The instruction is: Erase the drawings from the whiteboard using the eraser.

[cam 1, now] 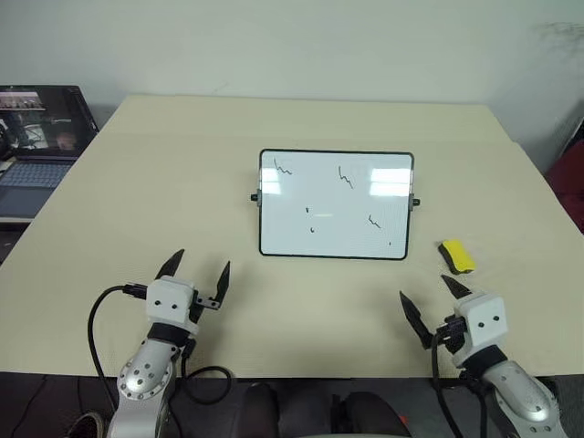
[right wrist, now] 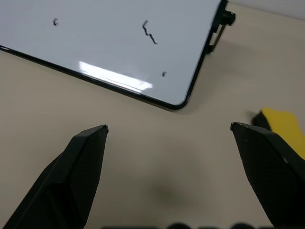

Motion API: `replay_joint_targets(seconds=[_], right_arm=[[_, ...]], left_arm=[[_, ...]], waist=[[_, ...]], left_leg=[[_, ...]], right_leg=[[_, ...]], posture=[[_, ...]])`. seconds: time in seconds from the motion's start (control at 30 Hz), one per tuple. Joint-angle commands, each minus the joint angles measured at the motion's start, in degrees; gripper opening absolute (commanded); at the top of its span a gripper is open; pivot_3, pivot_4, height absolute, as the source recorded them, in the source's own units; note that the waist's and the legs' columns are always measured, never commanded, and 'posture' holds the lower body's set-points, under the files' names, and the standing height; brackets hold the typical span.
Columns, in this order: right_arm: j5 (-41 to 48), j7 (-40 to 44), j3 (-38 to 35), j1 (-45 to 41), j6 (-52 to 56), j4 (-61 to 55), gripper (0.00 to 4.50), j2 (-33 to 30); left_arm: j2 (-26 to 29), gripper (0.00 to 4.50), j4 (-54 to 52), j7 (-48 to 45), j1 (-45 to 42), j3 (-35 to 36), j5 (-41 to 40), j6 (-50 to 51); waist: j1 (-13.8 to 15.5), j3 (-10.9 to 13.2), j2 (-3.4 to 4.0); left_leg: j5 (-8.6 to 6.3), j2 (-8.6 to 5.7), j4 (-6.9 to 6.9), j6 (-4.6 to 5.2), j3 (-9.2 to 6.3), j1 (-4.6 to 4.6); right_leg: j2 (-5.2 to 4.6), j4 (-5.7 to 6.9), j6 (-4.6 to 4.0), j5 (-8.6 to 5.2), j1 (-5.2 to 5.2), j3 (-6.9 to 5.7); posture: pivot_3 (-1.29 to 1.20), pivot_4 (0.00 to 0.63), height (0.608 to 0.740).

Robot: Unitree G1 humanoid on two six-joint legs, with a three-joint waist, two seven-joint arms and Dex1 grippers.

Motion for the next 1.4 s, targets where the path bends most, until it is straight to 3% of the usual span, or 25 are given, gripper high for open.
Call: replay_joint_targets(seconds=[0.03, 0.27, 0.5, 0.7, 0.87, 1.13, 1.27, 1.4], right_arm=[[-0.99, 0.46, -0.34, -0.64, -3.28, 3.97, 4.47, -0.56], [2.14, 1.44, -0.5, 1.86, -9.58, 4.99, 4.47, 1.6], [-0.88, 1.31, 1.38, 2.02, -14.17, 9.29, 4.47, 2.02], [-2.08, 1.13, 1.44, -2.95, -14.36, 10.97, 4.47, 0.83], [-1.89, 1.45, -2.13, -8.23, -13.75, 10.49, 4.47, -2.91], [4.61, 7.64, -6.92, -16.87, -5.94, 10.16, 4.47, -10.96], [8.02, 3.86, -10.18, -21.86, 3.8, 9.37, 4.47, -10.78], [9.68, 0.7, -13.04, -26.48, 14.98, 9.18, 4.47, -12.27]], left_arm=[[0.11, 4.5, -1.11, -0.12, -0.74, -0.88, 0.93, -0.54], [1.41, 4.5, -1.05, -2.72, -3.32, -0.83, -1.1, 0.11], [1.6, 4.5, -4.62, -3.31, -0.53, 1.56, -4.01, 0.08], [5.52, 4.5, -4.15, -9.55, -2.49, 2.15, -8.05, -0.05], [11.22, 4.5, -7.73, -19.14, -5.22, -0.34, -14.66, 6.18], [24.49, 4.5, -12.88, -32.21, -12.43, 0.12, -26.22, 22.25], [29.12, 4.5, -14.98, -37.44, -15.29, -1.68, -28.14, 26.61], [29.94, 4.5, -15.74, -39.84, -18.61, -3.43, -28.67, 29.0]], waist=[[-0.01, 0.0, 0.0], [0.02, -0.02, 0.0], [-0.07, -0.04, -0.03], [-0.04, -0.04, -0.02], [-0.03, -0.05, -0.04], [-0.03, -0.02, 0.02], [-0.11, 0.02, 0.07], [-0.05, 0.04, 0.11]], left_leg=[[0.0, 0.02, -0.01, 0.0, 0.06, 0.07], [0.0, 0.06, -0.22, 0.0, 0.59, 0.16], [-0.01, 0.09, -0.4, -0.01, 0.76, 0.17], [0.0, 0.1, -0.39, -0.01, 0.76, 0.25], [0.0, 0.06, -0.39, -0.01, 0.82, 0.23], [0.0, 0.08, -0.41, -0.02, 0.83, 0.24], [0.0, 0.07, -0.41, -0.02, 0.88, 0.23], [0.0, 0.06, -0.41, -0.02, 0.88, 0.23]], right_leg=[[0.01, 0.02, 0.0, 0.0, 0.0, 0.07], [0.05, 0.02, 0.0, 0.0, -0.19, 0.47], [0.05, -0.02, -0.02, 0.01, -0.32, 0.65], [0.05, 0.03, -0.01, 0.01, -0.31, 0.65], [0.15, 0.02, -0.07, 0.05, -0.3, 0.67], [0.25, 0.01, -0.12, 0.08, -0.29, 0.69], [0.24, -0.01, -0.13, 0.09, -0.31, 0.76], [0.23, -0.02, -0.13, 0.09, -0.32, 0.76]], posture=[[0.0, 0.15, 0.74], [0.0, 0.15, 0.74], [0.0, 0.15, 0.74], [0.0, 0.15, 0.74], [0.0, 0.15, 0.74], [0.0, 0.15, 0.74], [0.0, 0.15, 0.74], [0.0, 0.15, 0.74]])
